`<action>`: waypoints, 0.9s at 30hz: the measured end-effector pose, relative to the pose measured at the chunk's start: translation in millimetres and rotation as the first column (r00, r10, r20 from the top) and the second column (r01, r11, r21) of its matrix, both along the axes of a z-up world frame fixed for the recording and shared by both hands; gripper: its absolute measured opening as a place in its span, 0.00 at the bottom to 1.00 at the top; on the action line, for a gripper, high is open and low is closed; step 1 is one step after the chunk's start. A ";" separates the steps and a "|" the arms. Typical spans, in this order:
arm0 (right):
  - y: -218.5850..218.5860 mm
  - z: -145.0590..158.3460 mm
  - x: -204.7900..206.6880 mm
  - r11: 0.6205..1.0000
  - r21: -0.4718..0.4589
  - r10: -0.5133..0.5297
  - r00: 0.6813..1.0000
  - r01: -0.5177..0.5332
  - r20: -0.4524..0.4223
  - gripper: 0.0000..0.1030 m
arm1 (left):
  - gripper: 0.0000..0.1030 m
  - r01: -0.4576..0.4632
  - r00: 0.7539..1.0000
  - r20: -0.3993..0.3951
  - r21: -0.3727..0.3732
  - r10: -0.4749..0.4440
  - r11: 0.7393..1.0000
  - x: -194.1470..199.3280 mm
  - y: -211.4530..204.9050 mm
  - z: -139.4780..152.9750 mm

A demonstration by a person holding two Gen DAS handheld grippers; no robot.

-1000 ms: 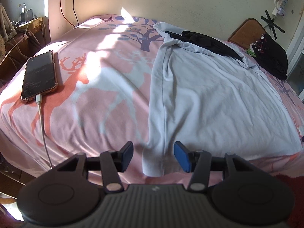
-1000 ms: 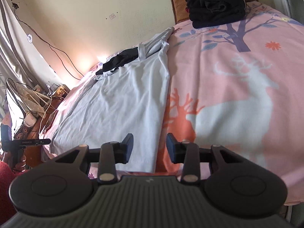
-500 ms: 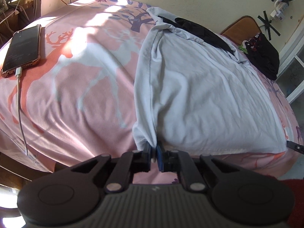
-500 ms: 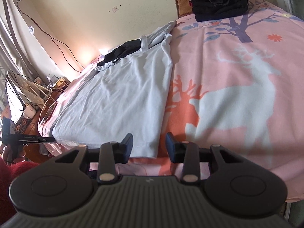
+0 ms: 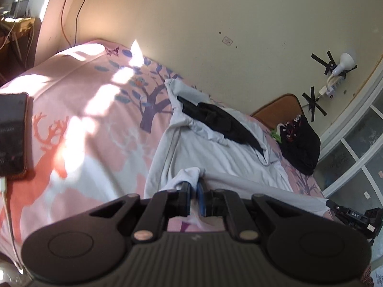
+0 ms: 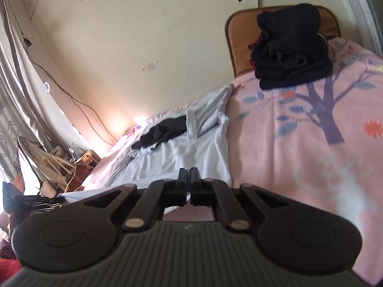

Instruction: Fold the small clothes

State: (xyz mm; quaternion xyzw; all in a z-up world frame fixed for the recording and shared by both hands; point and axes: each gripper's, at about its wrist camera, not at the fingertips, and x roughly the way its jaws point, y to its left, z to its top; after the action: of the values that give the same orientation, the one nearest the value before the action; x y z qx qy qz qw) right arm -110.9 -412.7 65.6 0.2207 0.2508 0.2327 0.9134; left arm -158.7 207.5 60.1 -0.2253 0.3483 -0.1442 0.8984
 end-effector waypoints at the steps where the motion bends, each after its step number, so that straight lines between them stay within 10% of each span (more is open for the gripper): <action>1: 3.4 3.3 17.1 1.000 -0.003 -0.008 1.000 0.008 0.011 0.05 | 0.06 -0.001 1.000 0.005 0.003 0.001 1.000 19.2 -2.3 3.9; 5: 19.8 8.6 96.9 0.998 -0.017 -0.064 0.998 0.064 0.003 0.05 | 0.11 -0.063 0.998 -0.018 0.017 0.063 0.998 109.3 -12.8 7.7; 7: 27.9 4.1 134.0 0.987 -0.053 -0.153 0.988 0.152 -0.005 0.14 | 0.38 -0.139 0.989 -0.031 0.073 0.142 0.988 148.1 -19.0 0.7; 10: 31.3 -1.4 153.5 0.966 -0.115 -0.233 0.972 0.232 0.002 0.33 | 0.39 -0.142 0.987 -0.058 0.116 0.150 0.983 162.8 -20.6 -11.8; 20: 97.8 -1.8 126.1 0.981 -0.182 0.062 0.998 -0.059 0.010 0.46 | 0.52 -0.007 0.998 -0.054 0.270 0.022 0.963 145.8 -38.5 -43.5; 27: 201.4 -47.7 174.2 0.895 -0.247 0.333 0.924 -0.372 -0.187 0.43 | 0.56 -0.010 1.000 0.010 0.256 0.008 0.967 123.6 -40.5 -37.5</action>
State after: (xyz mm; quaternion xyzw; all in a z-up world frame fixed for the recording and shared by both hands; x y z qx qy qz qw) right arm 63.2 -211.3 17.9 0.0568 0.3800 0.3410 0.8580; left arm -35.1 167.0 22.7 -0.1086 0.3588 -0.0952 0.9222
